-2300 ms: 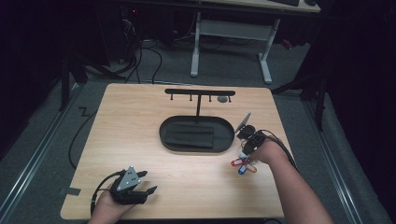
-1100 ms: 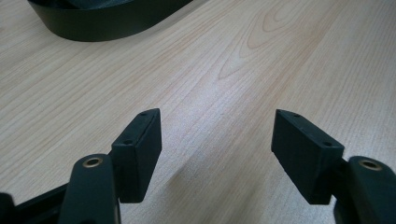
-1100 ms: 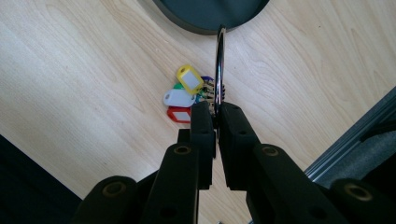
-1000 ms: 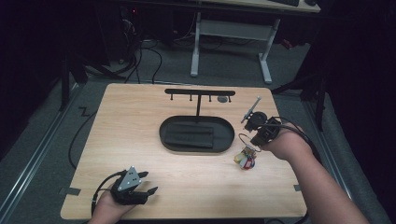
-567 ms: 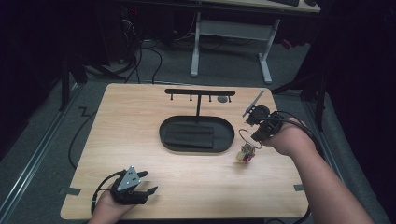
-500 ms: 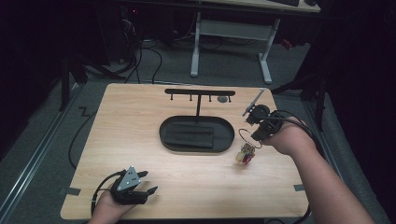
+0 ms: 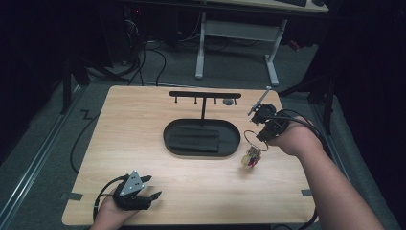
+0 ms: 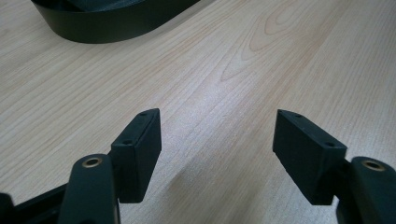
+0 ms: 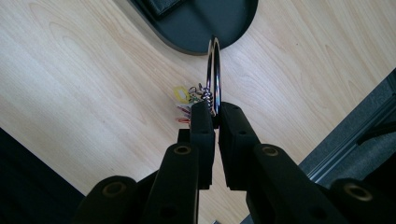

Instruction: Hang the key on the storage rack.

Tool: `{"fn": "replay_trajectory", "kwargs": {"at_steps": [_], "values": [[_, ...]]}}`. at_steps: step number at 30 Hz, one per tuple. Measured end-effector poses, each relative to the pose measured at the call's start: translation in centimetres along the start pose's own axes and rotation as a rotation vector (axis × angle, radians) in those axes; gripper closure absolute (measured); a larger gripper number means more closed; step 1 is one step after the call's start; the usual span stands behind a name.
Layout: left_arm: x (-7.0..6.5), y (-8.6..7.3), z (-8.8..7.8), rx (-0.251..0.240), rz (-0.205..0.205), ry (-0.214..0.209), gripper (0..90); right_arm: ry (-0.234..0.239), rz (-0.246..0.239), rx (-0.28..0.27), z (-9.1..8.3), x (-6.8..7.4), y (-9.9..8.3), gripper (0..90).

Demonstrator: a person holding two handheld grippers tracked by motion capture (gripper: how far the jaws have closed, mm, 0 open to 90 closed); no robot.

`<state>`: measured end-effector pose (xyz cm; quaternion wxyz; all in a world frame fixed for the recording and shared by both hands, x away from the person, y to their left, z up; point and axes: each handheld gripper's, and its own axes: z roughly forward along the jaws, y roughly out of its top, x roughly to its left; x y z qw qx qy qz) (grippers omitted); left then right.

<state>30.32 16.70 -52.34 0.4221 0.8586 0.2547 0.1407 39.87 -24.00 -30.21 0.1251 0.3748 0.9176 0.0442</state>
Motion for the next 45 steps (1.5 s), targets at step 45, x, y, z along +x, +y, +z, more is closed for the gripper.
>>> {"fn": "replay_trajectory", "kwargs": {"at_steps": [45], "values": [[0.3,-0.4,-0.4,-0.008,-0.012,-0.001,33.2,-0.012,0.075,-0.098,1.4,-4.1,8.2,85.3]]}}
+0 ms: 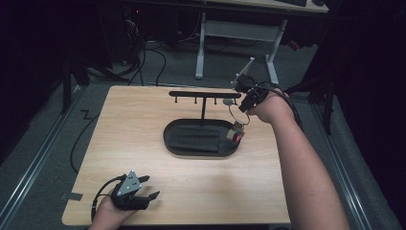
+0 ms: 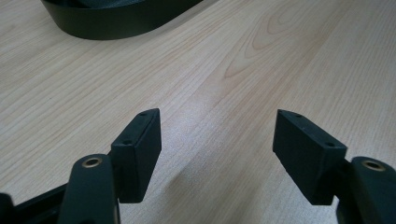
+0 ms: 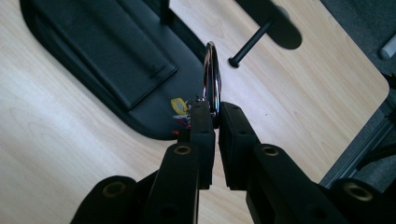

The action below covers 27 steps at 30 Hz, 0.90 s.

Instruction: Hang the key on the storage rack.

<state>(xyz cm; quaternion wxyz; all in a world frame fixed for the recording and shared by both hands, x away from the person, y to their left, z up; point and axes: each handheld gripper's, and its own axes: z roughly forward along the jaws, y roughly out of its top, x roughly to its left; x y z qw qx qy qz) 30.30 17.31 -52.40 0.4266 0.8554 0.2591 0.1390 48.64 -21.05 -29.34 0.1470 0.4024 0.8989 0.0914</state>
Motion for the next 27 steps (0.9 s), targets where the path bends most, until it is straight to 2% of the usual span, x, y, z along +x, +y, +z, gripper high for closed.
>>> {"fn": "replay_trajectory", "kwargs": {"at_steps": [1,3,5,6,8,10,11,13,16,18,21,24,27], "values": [[0.0,0.0,0.0,0.0,0.0,0.0,33.2,-0.002,0.016,0.0,0.1,-0.1,0.2,85.3],[0.0,0.0,0.0,0.0,0.001,0.0,33.2,-0.003,0.011,-0.004,0.4,-0.6,0.5,85.3],[0.0,0.0,0.0,-0.001,0.0,0.002,33.2,0.007,0.028,0.0,0.8,-0.9,0.7,85.3],[0.0,-0.1,0.0,-0.001,0.0,0.002,33.2,0.004,0.017,-0.004,1.0,-1.2,0.8,85.3],[0.0,-0.1,0.0,0.001,-0.001,0.0,33.2,0.005,0.044,-0.003,1.4,-1.5,0.9,85.3],[0.0,-0.1,0.1,0.001,-0.001,-0.001,33.2,0.009,0.038,-0.007,1.8,-1.9,0.9,85.2],[0.1,-0.1,0.1,0.005,0.0,-0.002,33.2,0.013,0.068,-0.003,1.9,-1.9,0.9,85.2],[0.0,-0.1,0.2,0.007,0.0,-0.003,33.2,0.019,0.06,-0.007,2.2,-2.3,0.9,85.1],[0.0,-0.1,0.2,0.014,0.005,-0.009,33.2,0.016,0.078,-0.005,2.5,-2.6,0.8,84.6],[0.0,-0.1,0.2,0.01,0.007,-0.007,33.2,0.001,0.072,-0.011,2.7,-2.7,0.9,83.5],[-0.1,0.0,0.3,0.012,0.01,-0.008,33.2,-0.019,0.09,-0.046,2.5,-2.7,0.9,72.9],[-0.1,0.0,0.3,0.013,0.014,-0.008,33.2,-0.021,0.1,-0.057,2.1,-2.5,0.7,71.1],[-0.1,0.0,0.3,0.016,0.015,-0.01,33.2,-0.024,0.103,-0.07,1.8,-1.9,0.2,64.5]]}}
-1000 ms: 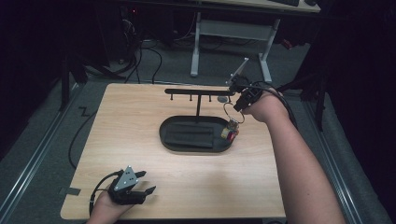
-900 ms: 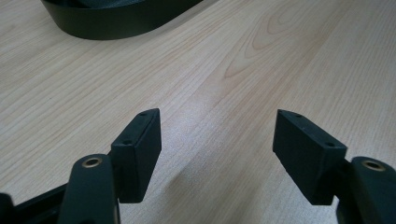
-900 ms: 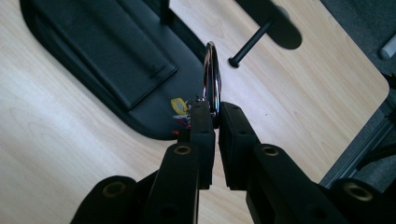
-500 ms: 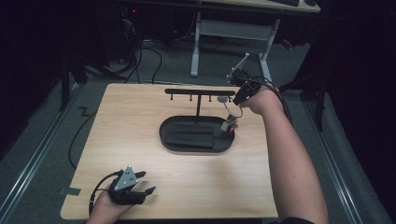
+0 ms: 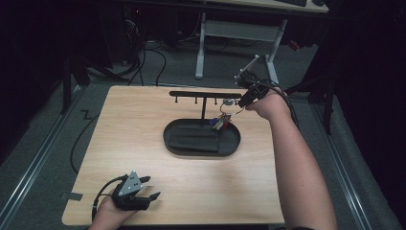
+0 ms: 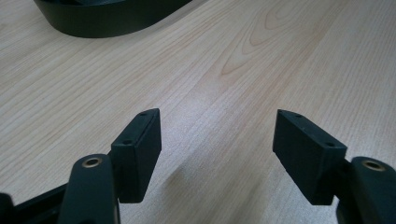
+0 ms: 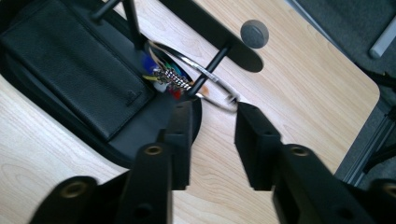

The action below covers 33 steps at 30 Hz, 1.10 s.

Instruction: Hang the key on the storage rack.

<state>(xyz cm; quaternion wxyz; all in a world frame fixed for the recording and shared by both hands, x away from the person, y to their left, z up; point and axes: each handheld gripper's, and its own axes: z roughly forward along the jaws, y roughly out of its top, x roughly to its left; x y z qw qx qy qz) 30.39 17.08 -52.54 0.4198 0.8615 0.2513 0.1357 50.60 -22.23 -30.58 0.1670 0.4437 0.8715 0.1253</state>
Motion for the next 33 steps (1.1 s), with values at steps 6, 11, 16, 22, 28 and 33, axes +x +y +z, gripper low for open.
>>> {"fn": "replay_trajectory", "kwargs": {"at_steps": [6,11,16,22,28,33], "values": [[0.0,0.2,0.2,0.001,0.001,0.0,33.1,-0.019,0.004,-0.056,-0.3,1.5,-2.2,45.3],[-0.2,0.2,0.3,0.0,0.003,0.002,33.0,-0.015,0.01,-0.119,-0.4,2.9,-4.4,38.5],[-0.3,0.2,0.2,0.003,0.002,0.004,33.0,0.0,-0.004,-0.188,-0.3,4.3,-6.9,33.0],[-0.3,0.1,0.2,0.006,-0.002,0.007,32.9,0.003,0.022,-0.272,0.6,5.4,-9.9,29.1],[-0.3,0.1,0.2,0.007,-0.003,0.005,32.9,-0.024,0.046,-0.339,2.0,6.6,-13.5,23.6],[-0.4,0.1,0.4,0.005,-0.004,0.003,32.9,-0.012,0.075,-0.387,2.9,7.6,-16.2,22.4]]}}
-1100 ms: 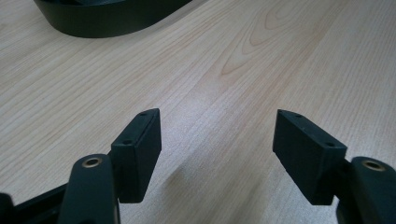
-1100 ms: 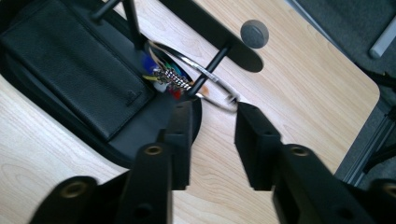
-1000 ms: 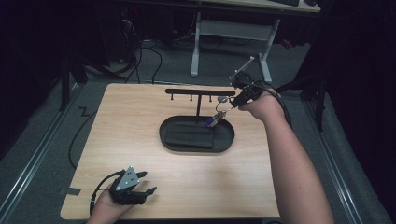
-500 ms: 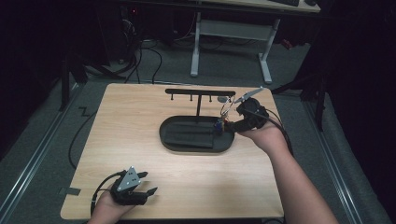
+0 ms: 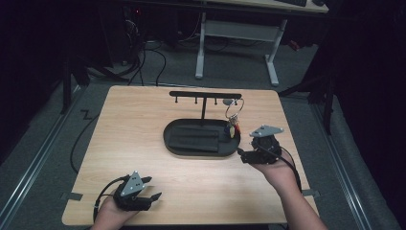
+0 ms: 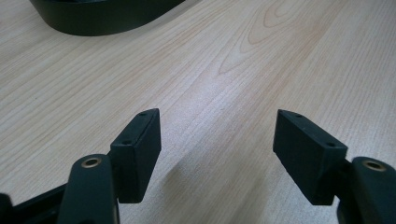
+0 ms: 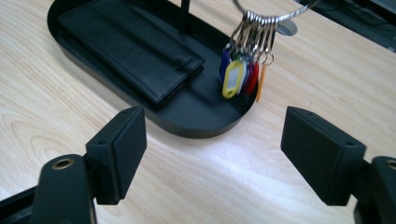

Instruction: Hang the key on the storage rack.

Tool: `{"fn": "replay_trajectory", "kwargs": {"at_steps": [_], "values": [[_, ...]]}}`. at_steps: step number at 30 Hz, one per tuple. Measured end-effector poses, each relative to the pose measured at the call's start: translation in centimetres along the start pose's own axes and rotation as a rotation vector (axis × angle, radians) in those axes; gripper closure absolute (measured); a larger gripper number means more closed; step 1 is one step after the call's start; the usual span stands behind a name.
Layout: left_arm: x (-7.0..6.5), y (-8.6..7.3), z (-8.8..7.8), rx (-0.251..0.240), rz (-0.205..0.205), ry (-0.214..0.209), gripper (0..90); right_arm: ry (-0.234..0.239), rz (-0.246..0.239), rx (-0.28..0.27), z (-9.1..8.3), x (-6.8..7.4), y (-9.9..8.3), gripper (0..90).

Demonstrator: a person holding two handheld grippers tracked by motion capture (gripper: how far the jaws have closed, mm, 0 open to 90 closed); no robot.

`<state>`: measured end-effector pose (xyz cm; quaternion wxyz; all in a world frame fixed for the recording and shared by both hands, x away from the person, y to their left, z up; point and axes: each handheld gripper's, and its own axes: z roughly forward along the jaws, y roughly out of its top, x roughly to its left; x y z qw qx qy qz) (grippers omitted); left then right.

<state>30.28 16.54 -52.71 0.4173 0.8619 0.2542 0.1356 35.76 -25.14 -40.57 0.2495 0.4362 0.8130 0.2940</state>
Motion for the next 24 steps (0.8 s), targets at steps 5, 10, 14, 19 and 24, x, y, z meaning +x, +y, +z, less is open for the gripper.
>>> {"fn": "replay_trajectory", "kwargs": {"at_steps": [5,10,14,19,24], "values": [[-0.1,0.1,0.1,0.002,0.008,-0.002,32.9,0.0,0.022,-0.043,0.2,0.8,-2.7,21.0],[-0.2,0.1,0.2,0.002,0.01,-0.001,32.9,0.021,0.057,-0.112,0.8,1.5,-6.0,18.8],[-0.2,0.0,0.2,0.005,0.009,-0.001,32.9,0.043,0.099,-0.133,1.6,2.1,-9.0,17.7],[-0.2,0.0,0.2,0.007,0.006,0.0,32.8,0.047,0.137,-0.171,2.1,2.8,-12.5,17.5],[-0.6,0.0,0.1,0.006,0.015,-0.003,32.8,0.019,0.125,-0.195,1.1,2.6,-13.3,17.4]]}}
